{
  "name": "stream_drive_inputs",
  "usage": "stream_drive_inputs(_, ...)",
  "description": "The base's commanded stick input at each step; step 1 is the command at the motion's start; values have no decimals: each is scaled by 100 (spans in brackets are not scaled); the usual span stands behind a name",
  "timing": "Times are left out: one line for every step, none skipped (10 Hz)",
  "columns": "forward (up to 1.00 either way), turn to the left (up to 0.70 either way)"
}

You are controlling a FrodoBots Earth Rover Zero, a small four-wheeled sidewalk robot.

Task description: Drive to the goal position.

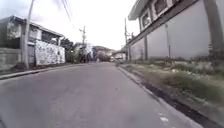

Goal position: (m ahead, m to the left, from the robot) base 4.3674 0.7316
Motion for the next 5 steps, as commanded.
stream_drive_inputs(100, 6)
stream_drive_inputs(100, 6)
stream_drive_inputs(100, 6)
stream_drive_inputs(100, 6)
stream_drive_inputs(100, 6)
